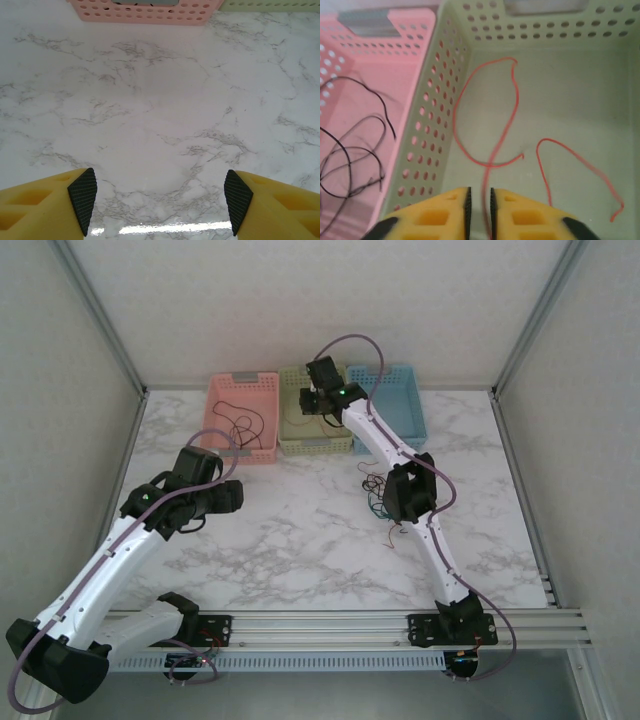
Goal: Untangle the cables
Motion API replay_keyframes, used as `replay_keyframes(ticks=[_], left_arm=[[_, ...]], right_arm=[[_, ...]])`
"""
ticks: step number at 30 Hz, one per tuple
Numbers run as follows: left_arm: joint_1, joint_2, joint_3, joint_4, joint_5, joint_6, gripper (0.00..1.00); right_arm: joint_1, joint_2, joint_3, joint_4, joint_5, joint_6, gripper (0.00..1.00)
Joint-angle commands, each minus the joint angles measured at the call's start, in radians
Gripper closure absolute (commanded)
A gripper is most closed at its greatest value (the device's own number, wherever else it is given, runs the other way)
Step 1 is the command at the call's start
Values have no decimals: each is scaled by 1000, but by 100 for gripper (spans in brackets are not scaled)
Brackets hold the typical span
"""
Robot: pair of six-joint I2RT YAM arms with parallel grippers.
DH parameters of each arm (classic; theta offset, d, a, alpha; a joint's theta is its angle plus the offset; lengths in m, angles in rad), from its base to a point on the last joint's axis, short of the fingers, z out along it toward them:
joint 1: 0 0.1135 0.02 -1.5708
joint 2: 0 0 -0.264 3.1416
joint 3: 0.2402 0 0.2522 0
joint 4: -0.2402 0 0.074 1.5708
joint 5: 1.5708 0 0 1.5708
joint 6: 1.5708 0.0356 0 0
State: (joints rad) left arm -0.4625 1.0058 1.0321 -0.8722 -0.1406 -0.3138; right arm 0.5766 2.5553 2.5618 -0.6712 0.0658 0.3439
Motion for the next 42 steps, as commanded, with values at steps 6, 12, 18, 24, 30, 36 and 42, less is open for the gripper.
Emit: replay_keyframes(ticks=[6, 12, 18, 24, 30, 36, 42], left_arm=[[19, -7, -9, 4, -2, 12, 23], [31, -1, -9, 8, 18, 12, 23], [31, -17, -12, 14, 50, 18, 22], [35, -23, -16, 26, 109, 24, 22], [34, -24, -23, 43, 161, 30, 22], [33, -29, -26, 45, 150, 30, 22], [35, -25, -27, 43, 138, 29, 22]], right_arm=[[0, -60, -26, -67, 94, -14, 48], [-6, -248, -203, -70, 117, -56, 48], [-44, -648, -763, 7, 132, -23, 50], [-121, -988, -1264, 5, 138, 23, 51], [-171, -1040, -1496, 27, 21, 34, 48], [-176, -965, -1525, 92, 33, 31, 55], [-178, -902, -1485, 64, 69, 49, 70]])
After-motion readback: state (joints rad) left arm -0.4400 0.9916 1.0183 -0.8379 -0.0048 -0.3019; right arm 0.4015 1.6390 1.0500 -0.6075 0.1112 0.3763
